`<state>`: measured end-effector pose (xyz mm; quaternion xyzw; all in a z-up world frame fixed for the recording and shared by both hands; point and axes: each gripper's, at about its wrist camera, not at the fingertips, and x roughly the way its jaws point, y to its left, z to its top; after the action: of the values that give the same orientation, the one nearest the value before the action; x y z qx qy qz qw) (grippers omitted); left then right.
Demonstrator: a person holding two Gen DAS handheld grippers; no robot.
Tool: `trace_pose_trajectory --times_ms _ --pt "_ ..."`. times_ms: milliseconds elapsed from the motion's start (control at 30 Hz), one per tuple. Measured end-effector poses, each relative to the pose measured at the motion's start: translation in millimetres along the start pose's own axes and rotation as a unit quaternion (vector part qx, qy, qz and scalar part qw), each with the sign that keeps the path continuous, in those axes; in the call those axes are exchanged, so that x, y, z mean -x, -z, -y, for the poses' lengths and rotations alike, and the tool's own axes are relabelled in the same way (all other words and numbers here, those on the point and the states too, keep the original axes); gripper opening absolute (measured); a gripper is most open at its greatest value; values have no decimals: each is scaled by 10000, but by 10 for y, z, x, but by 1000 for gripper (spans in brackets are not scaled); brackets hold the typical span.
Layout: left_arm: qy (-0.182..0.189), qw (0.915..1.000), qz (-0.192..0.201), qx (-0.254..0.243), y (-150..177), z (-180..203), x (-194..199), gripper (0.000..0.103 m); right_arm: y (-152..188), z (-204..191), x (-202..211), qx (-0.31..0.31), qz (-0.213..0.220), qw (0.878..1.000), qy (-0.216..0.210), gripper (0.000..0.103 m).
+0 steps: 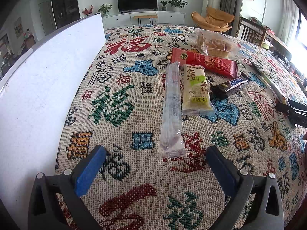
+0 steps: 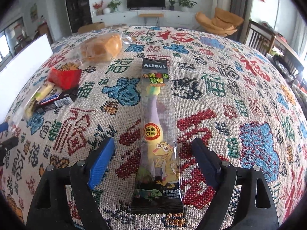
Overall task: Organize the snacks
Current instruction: 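Hold the Astavt candy stick in the right tool while the left reaches the clear tube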
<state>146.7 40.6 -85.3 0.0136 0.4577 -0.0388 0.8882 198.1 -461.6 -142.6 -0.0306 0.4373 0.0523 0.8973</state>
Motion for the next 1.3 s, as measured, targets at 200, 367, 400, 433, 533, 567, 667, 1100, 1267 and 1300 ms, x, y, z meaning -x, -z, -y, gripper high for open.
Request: trace_pose_trajectory --times_ms 200,367,400,433,533,567,667,1100,1267,1300 --pt "-2 10000 1 -1 2 -6 2 103 -8 -11 -3 -10 -3 10000 4 86" --pt "-2 10000 1 -2 2 -2 2 103 -7 -10 -2 -10 -3 10000 3 86" --pt "-3 10000 1 -2 3 -5 3 103 -7 -10 -1 -10 -3 10000 4 86" --pt "-2 10000 1 -1 2 3 3 103 -7 -8 -1 -11 -3 10000 3 86" --pt "-4 10000 1 -2 3 5 3 103 -8 -1 -3 -13 -2 10000 0 86" --pt "-5 10000 1 -2 4 3 4 103 -9 -6 -3 -13 -3 10000 1 86" --pt "-6 10000 2 -2 4 4 5 103 -10 -8 -5 -12 -3 10000 2 86" --pt "-4 10000 2 -4 8 -5 8 103 -9 -3 -2 -15 -3 10000 -1 86" --pt "-6 10000 3 -5 8 5 6 103 -9 1 -3 -16 -3 10000 -3 86" --pt "-6 10000 3 -5 9 5 6 103 -8 4 -3 -16 -3 10000 -3 86"
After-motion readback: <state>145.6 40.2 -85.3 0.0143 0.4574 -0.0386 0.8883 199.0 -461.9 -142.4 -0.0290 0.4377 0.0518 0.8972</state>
